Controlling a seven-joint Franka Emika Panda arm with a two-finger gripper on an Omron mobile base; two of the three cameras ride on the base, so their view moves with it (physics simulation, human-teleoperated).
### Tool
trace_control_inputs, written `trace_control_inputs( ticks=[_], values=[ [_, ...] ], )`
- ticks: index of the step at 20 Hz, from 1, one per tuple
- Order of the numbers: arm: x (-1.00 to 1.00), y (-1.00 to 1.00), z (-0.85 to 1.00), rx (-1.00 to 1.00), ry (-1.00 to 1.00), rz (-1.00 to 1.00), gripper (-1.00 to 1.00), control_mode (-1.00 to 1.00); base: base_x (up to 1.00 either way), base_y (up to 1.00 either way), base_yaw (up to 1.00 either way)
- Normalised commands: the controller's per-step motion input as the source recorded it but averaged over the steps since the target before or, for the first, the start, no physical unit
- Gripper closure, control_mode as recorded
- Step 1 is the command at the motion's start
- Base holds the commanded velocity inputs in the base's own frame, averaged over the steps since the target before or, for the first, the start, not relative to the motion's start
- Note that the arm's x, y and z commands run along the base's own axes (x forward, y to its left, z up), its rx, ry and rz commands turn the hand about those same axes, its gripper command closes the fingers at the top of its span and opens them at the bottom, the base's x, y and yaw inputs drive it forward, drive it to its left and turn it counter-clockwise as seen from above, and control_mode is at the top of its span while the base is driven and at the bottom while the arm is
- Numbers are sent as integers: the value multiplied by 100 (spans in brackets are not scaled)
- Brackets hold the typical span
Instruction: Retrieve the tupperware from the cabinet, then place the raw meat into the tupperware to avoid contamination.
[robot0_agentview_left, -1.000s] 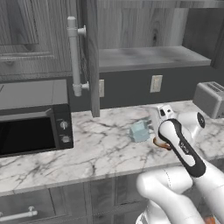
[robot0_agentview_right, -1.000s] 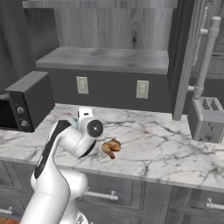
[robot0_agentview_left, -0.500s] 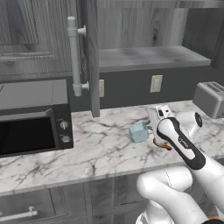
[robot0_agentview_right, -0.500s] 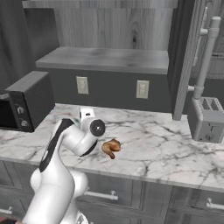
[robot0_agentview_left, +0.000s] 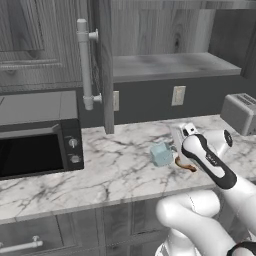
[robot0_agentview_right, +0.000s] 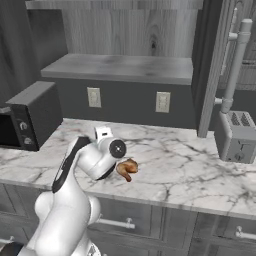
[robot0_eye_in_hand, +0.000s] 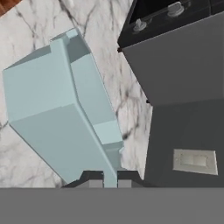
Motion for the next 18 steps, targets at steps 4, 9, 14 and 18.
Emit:
trace_control_inputs(
  ticks=[4, 9, 14, 18],
  values=[
    [3, 17, -41, -3, -5, 0, 100, -100, 0, 0, 0],
    [0, 22, -27, 0, -5, 0, 100, -100, 0, 0, 0],
    [0, 23, -23, 0, -7, -1, 100, -100, 0, 0, 0],
    [0, 23, -23, 0, -8, -2, 100, -100, 0, 0, 0]
  ],
)
